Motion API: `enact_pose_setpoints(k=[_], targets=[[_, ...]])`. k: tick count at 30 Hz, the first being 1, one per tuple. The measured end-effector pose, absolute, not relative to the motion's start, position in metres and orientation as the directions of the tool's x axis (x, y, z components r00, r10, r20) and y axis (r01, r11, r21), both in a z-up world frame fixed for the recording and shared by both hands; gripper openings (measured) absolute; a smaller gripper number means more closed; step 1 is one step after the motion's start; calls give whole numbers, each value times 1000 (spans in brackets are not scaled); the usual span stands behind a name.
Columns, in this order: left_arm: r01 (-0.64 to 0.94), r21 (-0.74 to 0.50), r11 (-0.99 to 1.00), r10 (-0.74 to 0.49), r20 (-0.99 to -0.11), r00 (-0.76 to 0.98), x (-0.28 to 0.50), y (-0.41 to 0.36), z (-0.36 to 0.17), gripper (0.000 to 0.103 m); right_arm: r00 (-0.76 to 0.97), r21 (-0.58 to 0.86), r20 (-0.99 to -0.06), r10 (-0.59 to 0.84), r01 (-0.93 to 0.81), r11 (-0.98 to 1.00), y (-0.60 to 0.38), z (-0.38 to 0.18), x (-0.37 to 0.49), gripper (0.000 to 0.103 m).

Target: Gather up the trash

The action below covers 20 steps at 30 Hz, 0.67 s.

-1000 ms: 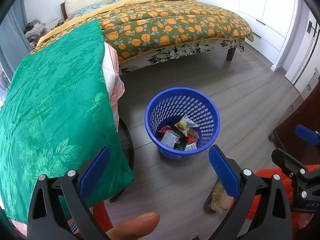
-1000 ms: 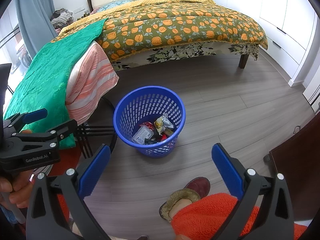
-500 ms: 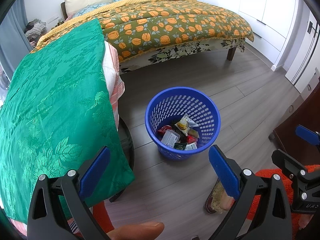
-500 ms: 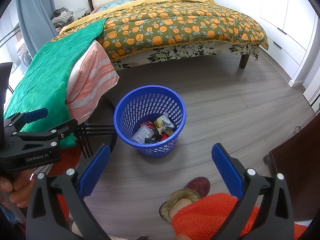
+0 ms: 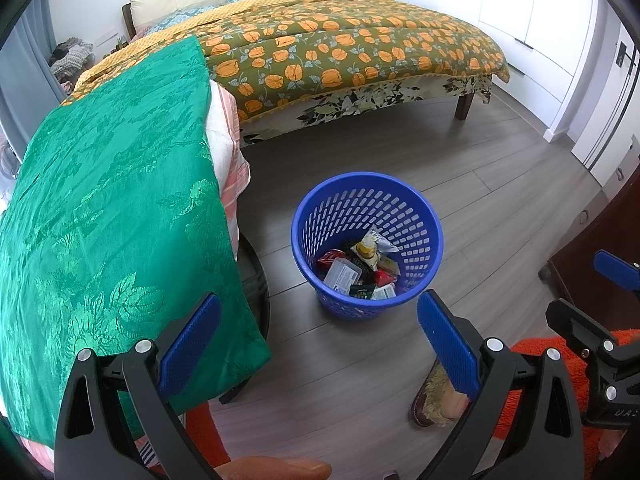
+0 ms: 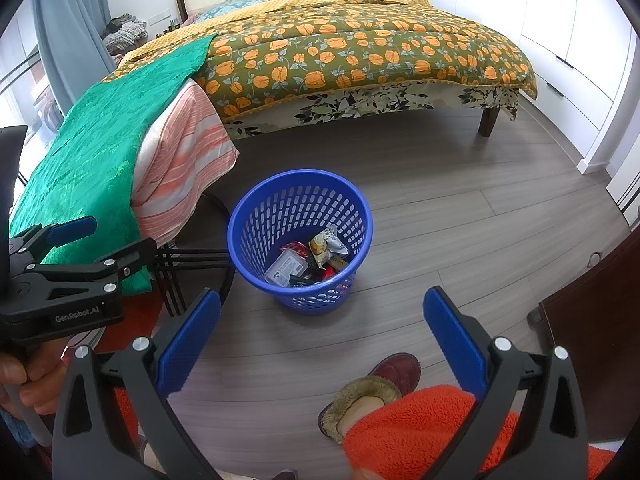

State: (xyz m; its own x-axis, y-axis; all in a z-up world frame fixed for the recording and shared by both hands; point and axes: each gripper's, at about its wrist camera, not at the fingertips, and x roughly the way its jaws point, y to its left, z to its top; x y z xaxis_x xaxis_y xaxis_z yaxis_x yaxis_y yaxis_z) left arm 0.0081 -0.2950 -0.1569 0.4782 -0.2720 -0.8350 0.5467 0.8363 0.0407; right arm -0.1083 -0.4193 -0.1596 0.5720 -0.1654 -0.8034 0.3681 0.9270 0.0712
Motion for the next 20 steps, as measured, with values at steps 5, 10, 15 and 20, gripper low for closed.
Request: enact_pose_setpoints(k=[5,10,15,20], targets=[[550,33,835,-282,-833,477,7,-294,-158,97,572,72,-803,-166,369,926,-419,-160,-108,98],[566,44,823,-293,-822,489,0,-297,-156,94,572,72,-803,-166,369,927,-420,-160,-109,98],[570,28,822,-297,-832,469,2,-300,-154,94,571,72,-804,-166,371,926,-421,-161,-109,98],[564,30,825,-291,-833,471,4,-299,-154,95,570,72,-804,-166,370,926,-421,-162,-110,98]])
